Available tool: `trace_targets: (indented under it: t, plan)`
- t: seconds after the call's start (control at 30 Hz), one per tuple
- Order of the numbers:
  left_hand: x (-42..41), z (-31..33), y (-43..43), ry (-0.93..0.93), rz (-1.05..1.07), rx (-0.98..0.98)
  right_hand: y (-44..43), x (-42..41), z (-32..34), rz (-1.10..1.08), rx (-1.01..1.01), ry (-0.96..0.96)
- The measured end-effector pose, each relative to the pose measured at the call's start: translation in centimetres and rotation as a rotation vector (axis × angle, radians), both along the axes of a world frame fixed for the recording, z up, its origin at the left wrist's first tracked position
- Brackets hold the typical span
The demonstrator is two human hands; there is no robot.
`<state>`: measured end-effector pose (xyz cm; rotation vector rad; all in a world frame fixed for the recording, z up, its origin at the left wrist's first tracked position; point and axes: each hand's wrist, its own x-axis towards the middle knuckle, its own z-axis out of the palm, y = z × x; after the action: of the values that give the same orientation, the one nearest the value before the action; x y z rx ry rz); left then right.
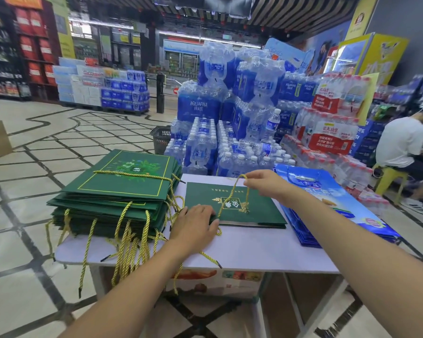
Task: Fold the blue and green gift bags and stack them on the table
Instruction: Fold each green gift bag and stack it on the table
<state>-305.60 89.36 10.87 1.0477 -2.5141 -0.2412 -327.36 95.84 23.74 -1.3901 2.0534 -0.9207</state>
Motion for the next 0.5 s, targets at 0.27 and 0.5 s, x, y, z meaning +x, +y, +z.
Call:
trace_targets:
  t: [0.27, 0.5]
  plan:
    - [-0.4, 0.4, 0.3, -0.060, 0.030, -0.003, 0.9, -1.1, -4.3, -0.085, 0.177, 0.419]
    - [-3.1, 1.0, -0.1, -0.111, -0.110, -0.035, -0.6, 1.9, -8.3, -0.004, 0.095, 0.524]
